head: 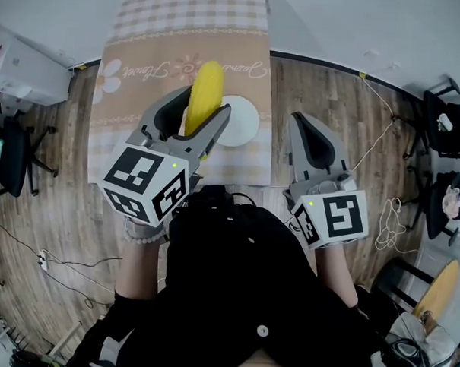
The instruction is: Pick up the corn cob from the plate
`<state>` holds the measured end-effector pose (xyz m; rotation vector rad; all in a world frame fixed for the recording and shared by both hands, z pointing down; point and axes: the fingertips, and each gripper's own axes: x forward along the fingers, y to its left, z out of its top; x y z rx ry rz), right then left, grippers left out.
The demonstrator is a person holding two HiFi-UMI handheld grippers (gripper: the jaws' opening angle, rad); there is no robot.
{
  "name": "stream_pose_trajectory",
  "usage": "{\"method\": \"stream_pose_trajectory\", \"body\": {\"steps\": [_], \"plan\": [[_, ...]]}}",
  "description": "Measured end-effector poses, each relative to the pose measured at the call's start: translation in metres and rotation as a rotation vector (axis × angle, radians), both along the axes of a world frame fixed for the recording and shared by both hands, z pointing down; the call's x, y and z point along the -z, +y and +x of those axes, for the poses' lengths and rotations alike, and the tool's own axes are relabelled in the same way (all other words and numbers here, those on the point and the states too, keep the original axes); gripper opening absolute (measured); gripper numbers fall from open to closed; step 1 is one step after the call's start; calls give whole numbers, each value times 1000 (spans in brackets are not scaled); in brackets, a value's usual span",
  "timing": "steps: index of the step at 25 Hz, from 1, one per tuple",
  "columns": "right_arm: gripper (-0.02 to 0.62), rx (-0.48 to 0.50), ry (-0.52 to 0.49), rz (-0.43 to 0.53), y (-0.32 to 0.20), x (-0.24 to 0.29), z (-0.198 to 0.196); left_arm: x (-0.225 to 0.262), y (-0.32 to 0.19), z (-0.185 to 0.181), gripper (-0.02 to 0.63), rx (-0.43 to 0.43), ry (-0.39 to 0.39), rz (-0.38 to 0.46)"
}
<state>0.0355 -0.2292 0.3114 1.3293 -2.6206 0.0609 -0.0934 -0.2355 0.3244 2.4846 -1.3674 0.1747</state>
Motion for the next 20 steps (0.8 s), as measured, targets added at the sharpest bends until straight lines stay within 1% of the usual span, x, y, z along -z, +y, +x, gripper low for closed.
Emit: {"method": "stream_pose_trajectory", "body": {"steps": [5, 20], "plan": [[41, -5, 10, 12, -1, 2, 2, 4, 3, -3, 264, 6, -14, 17], [41, -5, 31, 24, -6, 2, 6, 4, -2, 1, 264, 7, -22, 12]]}}
